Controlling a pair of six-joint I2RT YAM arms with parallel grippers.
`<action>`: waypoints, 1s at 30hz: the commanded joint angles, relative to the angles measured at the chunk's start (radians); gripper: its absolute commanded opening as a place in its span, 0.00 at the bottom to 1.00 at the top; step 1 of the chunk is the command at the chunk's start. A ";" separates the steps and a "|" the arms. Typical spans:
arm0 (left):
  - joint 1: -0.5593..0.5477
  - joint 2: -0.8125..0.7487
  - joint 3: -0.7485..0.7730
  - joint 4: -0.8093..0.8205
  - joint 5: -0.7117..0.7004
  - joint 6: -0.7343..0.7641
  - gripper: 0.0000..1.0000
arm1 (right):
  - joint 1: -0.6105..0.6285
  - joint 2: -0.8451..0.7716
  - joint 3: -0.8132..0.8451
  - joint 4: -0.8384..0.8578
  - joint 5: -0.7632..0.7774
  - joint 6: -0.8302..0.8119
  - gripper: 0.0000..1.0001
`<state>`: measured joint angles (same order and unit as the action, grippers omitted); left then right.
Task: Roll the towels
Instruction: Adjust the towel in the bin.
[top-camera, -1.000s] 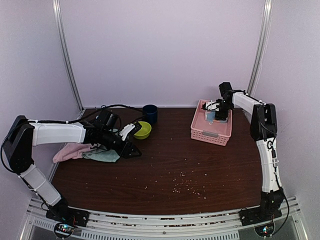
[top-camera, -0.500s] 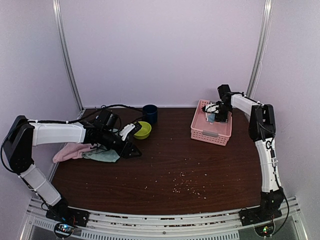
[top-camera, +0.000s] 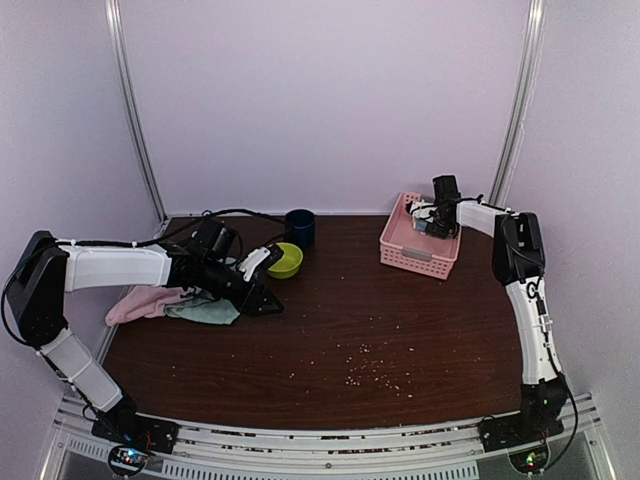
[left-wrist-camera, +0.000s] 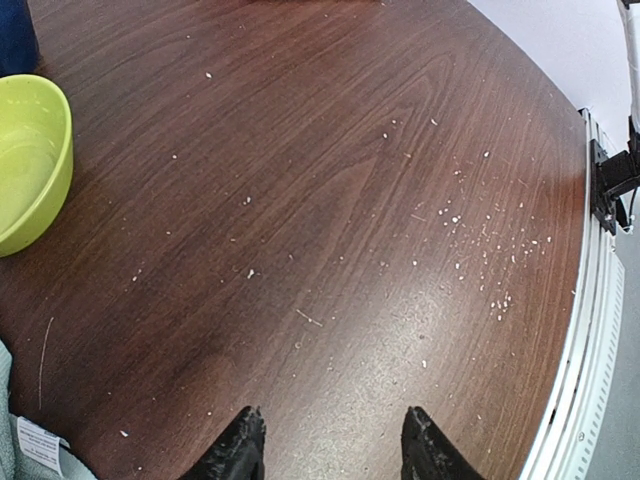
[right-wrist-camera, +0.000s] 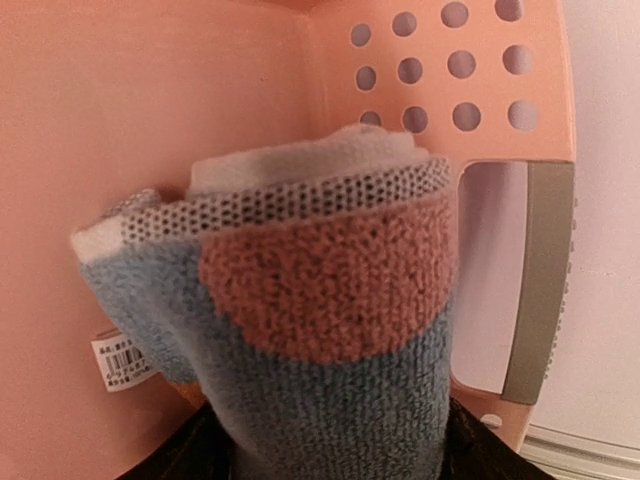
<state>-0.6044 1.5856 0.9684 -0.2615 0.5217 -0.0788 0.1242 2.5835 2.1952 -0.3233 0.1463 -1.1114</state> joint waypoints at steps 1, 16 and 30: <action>0.009 0.001 -0.005 0.032 0.020 0.009 0.48 | 0.005 -0.136 -0.187 0.070 -0.078 -0.005 0.73; 0.026 -0.064 -0.007 0.019 -0.106 0.005 0.51 | 0.017 -0.399 -0.207 -0.200 -0.260 0.099 0.77; 0.027 -0.207 0.073 -0.226 -0.567 -0.160 0.55 | 0.180 -0.880 -0.569 -0.440 -0.481 0.487 0.49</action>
<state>-0.5858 1.4391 0.9863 -0.3882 0.1844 -0.1566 0.2188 1.8812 1.7901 -0.7055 -0.2367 -0.8005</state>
